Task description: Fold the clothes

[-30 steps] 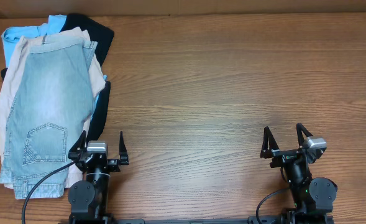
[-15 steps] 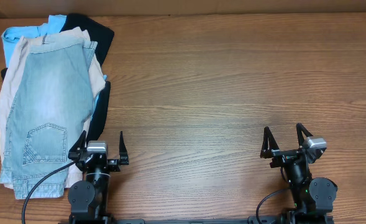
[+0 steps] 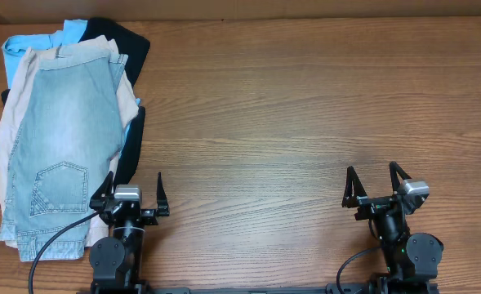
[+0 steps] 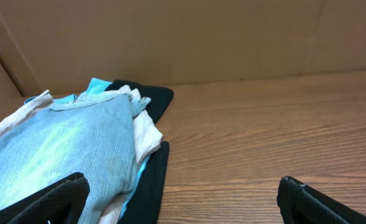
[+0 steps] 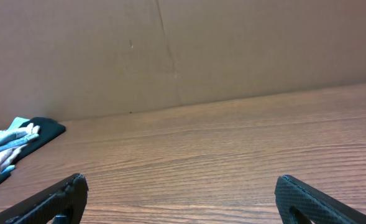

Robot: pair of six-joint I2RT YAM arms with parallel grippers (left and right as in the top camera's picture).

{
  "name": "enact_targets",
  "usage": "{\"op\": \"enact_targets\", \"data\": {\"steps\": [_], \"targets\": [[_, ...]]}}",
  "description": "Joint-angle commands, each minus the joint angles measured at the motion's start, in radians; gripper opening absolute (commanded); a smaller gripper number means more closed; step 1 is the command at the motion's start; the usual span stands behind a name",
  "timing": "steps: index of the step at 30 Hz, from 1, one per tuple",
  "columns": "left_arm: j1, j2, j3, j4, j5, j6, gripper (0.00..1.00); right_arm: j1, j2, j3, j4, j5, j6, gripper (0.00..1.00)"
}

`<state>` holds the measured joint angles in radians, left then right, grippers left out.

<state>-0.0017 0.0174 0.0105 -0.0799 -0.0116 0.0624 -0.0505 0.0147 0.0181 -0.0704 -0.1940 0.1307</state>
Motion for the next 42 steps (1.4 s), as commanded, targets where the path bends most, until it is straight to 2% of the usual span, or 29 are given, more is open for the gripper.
{"op": "enact_targets", "data": {"steps": [1,19,23,30,37,42], "targets": [[0.008,-0.011,-0.006,0.003,0.008,0.005,1.0,0.006,-0.011,-0.01,0.006,0.01,0.003,1.0],[0.008,-0.011,-0.006,0.004,0.037,0.001,1.0,0.006,-0.011,-0.01,0.006,0.014,0.003,1.0],[0.008,-0.011,-0.006,0.01,0.034,0.002,1.0,0.006,-0.011,-0.01,0.066,-0.01,0.003,1.0],[0.009,-0.011,0.024,-0.008,0.147,-0.014,1.0,0.006,-0.011,-0.01,0.117,-0.087,0.016,1.0],[0.009,0.086,0.289,-0.229,0.124,-0.017,1.0,0.005,0.021,0.078,0.128,-0.096,0.031,1.0],[0.009,0.412,0.668,-0.486,0.071,-0.018,1.0,0.005,0.266,0.312,0.047,-0.113,0.048,1.0]]}}
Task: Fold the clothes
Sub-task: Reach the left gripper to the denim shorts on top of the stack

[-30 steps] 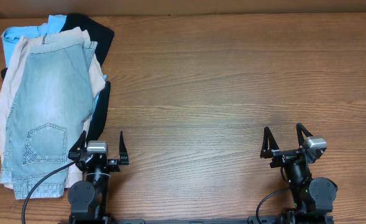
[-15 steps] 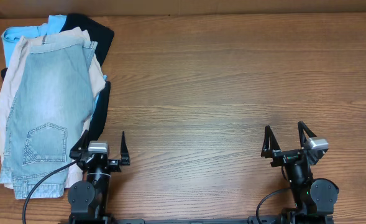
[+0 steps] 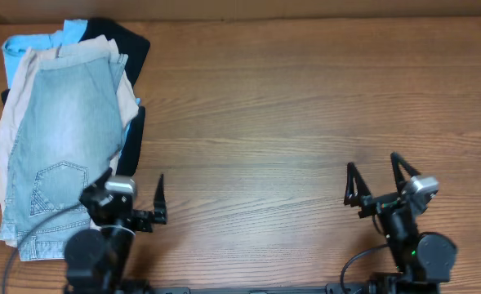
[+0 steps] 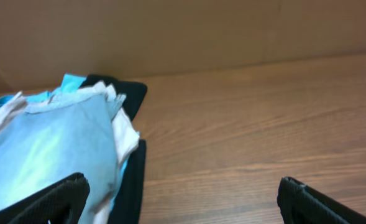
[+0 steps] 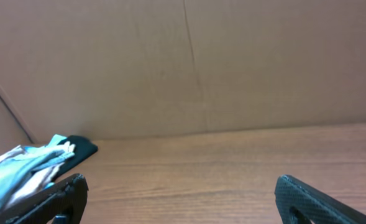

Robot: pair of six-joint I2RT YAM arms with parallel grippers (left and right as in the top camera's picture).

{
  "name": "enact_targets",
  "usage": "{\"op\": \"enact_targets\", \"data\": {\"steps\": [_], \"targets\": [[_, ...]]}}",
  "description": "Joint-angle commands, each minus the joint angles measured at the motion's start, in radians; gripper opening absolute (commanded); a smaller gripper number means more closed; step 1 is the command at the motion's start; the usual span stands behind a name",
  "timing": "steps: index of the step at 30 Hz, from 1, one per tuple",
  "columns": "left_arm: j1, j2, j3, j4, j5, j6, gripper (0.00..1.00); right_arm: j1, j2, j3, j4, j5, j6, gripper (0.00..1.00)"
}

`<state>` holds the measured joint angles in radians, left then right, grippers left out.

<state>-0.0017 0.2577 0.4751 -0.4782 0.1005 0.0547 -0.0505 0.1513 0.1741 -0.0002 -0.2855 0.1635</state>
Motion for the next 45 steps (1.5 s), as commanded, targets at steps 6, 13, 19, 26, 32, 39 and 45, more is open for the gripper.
{"op": "enact_targets", "data": {"steps": [6,13,19,26,32,39,45], "targets": [[0.009,0.587,0.627,-0.392,-0.042,-0.01,1.0,0.006,0.554,0.526,-0.235,-0.06,0.015,1.0],[0.008,0.914,0.869,-0.406,0.091,-0.048,0.99,0.006,1.033,0.944,-0.379,-0.194,0.016,1.0],[0.055,1.107,0.869,-0.327,-0.006,-0.039,1.0,0.006,1.269,0.997,-0.174,-0.37,0.059,1.0],[0.385,1.316,0.869,-0.303,0.077,-0.026,1.0,0.006,1.401,0.997,-0.121,-0.363,0.07,1.0],[0.637,1.554,0.869,-0.143,0.095,0.12,1.0,0.006,1.411,0.997,-0.121,-0.329,0.069,1.0],[0.76,1.719,0.869,0.009,0.196,0.29,1.0,0.006,1.411,0.997,-0.151,-0.33,0.069,0.99],[0.785,1.739,0.869,0.035,0.191,0.294,1.0,0.006,1.411,0.997,-0.174,-0.33,0.07,0.99]]}}
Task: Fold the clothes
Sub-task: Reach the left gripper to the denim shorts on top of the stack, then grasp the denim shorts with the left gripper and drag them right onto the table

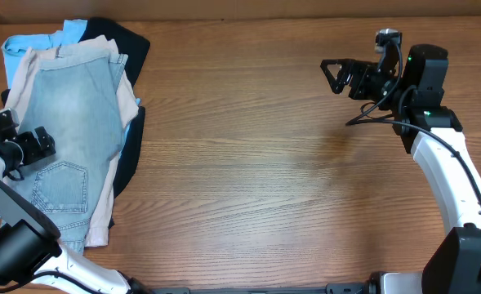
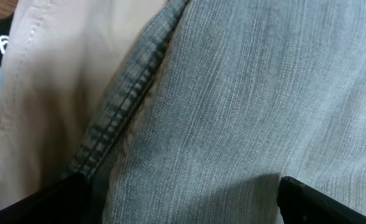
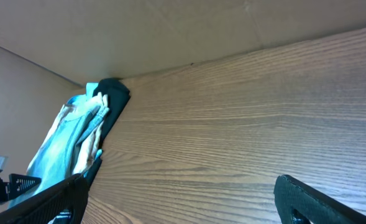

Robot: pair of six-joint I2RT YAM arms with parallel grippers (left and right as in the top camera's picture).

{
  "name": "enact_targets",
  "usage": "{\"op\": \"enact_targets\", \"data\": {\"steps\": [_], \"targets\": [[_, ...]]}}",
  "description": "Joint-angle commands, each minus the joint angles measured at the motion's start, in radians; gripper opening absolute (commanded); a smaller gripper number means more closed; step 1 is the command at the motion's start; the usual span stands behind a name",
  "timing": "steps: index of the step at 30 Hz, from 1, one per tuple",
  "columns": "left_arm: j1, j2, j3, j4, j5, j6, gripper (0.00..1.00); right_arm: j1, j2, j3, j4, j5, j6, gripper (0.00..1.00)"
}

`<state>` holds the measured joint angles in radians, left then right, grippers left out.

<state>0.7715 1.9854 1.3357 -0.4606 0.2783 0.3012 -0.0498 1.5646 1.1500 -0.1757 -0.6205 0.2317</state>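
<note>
A pile of clothes lies at the table's left end. Light denim shorts (image 1: 73, 122) top it, over a beige garment (image 1: 18, 94), a light blue one (image 1: 24, 45) and a black one (image 1: 130, 41). My left gripper (image 1: 29, 145) is open at the pile's left edge, close over the denim. In the left wrist view the denim (image 2: 245, 93) fills the frame, with beige cloth (image 2: 52, 81) beside it and the left gripper (image 2: 179, 202) empty. My right gripper (image 1: 330, 75) is open and empty at the far right, pointing left towards the pile (image 3: 77, 140).
The wooden table (image 1: 248, 163) stretches bare between the pile and the right arm. A brown cardboard wall (image 3: 170, 31) runs along the far edge. In the right wrist view the right gripper (image 3: 183, 199) looks over bare wood.
My left gripper was by the front edge right of the pile; now it is low over the denim at the pile's left side. My right gripper went from the front right to the far right.
Both grippers stood open at the table's front edge, the pile untouched at the left. Then both had shifted slightly, the left nearer the pile. Now the left is over the denim shorts and the right is at the far right, with the pile unchanged.
</note>
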Motion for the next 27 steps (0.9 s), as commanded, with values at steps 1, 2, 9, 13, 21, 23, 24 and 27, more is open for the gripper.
{"op": "enact_targets", "data": {"steps": [1,2,9,13,21,23,24,27], "targets": [[0.012,0.01,0.009,0.017,0.01,0.047,0.99,0.005,-0.002,0.021,0.004,0.005,0.002,0.98],[0.012,0.01,0.01,0.016,0.01,0.047,0.94,0.005,-0.002,0.021,0.01,0.006,0.002,0.96],[-0.006,-0.004,0.023,-0.072,0.011,-0.029,0.69,0.005,-0.003,0.021,0.029,0.005,0.005,0.91],[-0.014,-0.005,0.023,-0.143,0.011,-0.054,0.36,0.005,-0.003,0.021,0.035,0.006,0.005,0.83],[-0.062,-0.01,0.19,-0.378,0.155,-0.201,0.04,-0.049,-0.017,0.093,-0.026,0.006,0.054,0.63],[-0.113,-0.026,0.274,-0.451,0.201,-0.201,0.04,-0.085,-0.024,0.147,-0.106,0.006,0.054,0.58],[-0.149,-0.036,0.312,-0.477,0.215,-0.201,0.04,-0.105,-0.026,0.176,-0.148,0.006,0.053,0.56],[-0.295,-0.066,0.412,-0.516,0.221,-0.201,0.04,-0.166,-0.032,0.256,-0.258,0.018,0.049,0.54]]}}
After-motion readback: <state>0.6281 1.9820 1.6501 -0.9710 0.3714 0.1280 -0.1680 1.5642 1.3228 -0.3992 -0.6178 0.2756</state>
